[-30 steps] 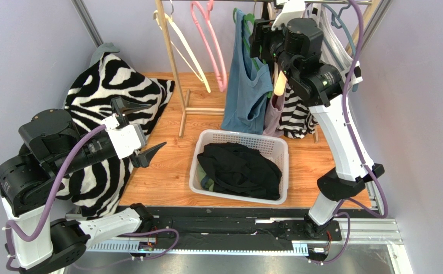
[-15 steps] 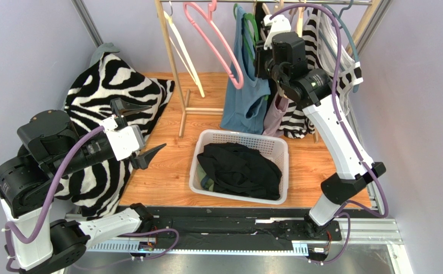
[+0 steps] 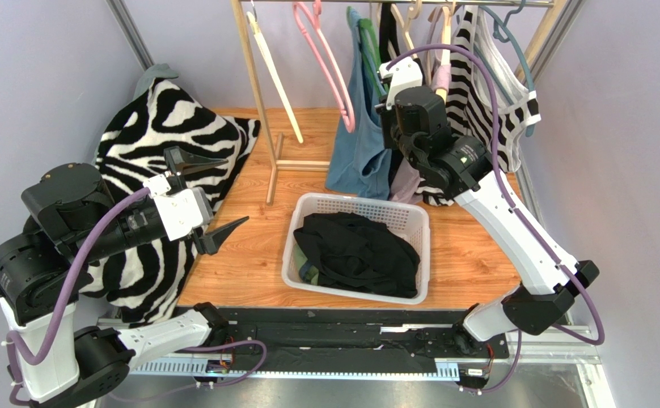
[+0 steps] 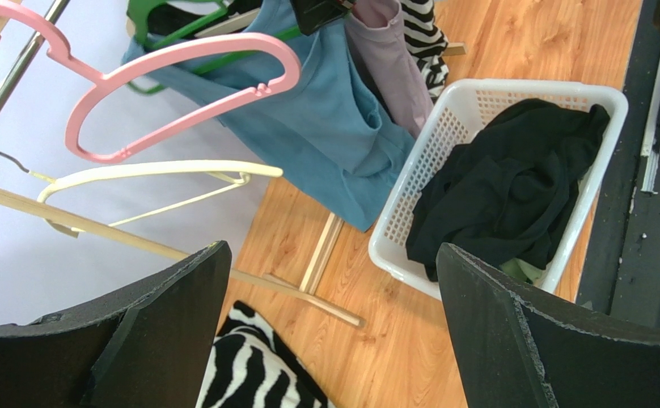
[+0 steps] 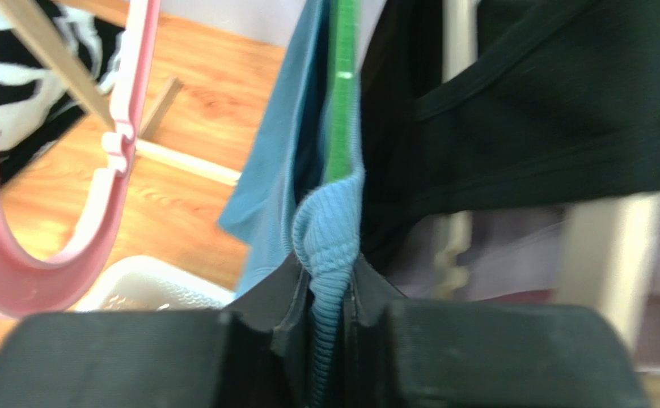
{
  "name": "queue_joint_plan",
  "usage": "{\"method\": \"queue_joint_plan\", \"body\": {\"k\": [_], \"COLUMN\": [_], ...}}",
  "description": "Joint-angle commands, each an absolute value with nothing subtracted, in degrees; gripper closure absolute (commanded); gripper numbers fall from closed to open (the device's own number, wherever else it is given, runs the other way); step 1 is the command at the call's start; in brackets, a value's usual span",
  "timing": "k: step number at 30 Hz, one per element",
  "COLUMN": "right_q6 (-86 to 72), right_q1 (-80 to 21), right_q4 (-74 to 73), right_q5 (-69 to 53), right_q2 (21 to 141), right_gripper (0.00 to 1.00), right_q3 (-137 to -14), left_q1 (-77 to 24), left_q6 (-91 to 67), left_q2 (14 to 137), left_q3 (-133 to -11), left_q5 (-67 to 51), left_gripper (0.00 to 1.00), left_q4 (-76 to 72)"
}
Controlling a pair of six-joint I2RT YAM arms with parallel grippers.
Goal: Remove the tank top from the hanger
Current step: Move the hanger to the clothesline.
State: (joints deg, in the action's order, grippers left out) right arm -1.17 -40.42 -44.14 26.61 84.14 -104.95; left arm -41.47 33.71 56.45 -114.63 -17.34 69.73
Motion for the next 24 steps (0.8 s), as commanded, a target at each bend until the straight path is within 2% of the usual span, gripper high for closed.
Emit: {"method": "queue_joint_plan", "body": {"k": [1, 5, 17, 24], "right_q6": [4.12, 6.59, 7.99, 11.77], "right_q1": [-40.25, -40.6, -45.69, -50.09], "right_q4": [-37.27, -36.92, -34.72, -34.8], "right_q5": [31.2, 32.25, 32.96, 35.77], "right_q2": [86.29, 89.73, 97.46, 103.62], "right_gripper": [0.94, 1.0, 1.0, 1.0], "right_q3": [-109.76, -114.34, -118.91, -125.85], "left_q1": [-40.87, -40.78, -40.78, -40.61], "left_q6": [32.7, 32.87, 33.13, 33.13], "left_q2": [57.13, 56.87, 56.95, 56.78], "left_q3": [-116.28, -116.02, -115.75, -115.75], "left_q5": [-18.9, -18.9, -18.72, -18.63], "left_gripper": [0.01, 0.01, 0.01, 0.01], "left_q4": [69.87, 69.79, 69.96, 69.96]}}
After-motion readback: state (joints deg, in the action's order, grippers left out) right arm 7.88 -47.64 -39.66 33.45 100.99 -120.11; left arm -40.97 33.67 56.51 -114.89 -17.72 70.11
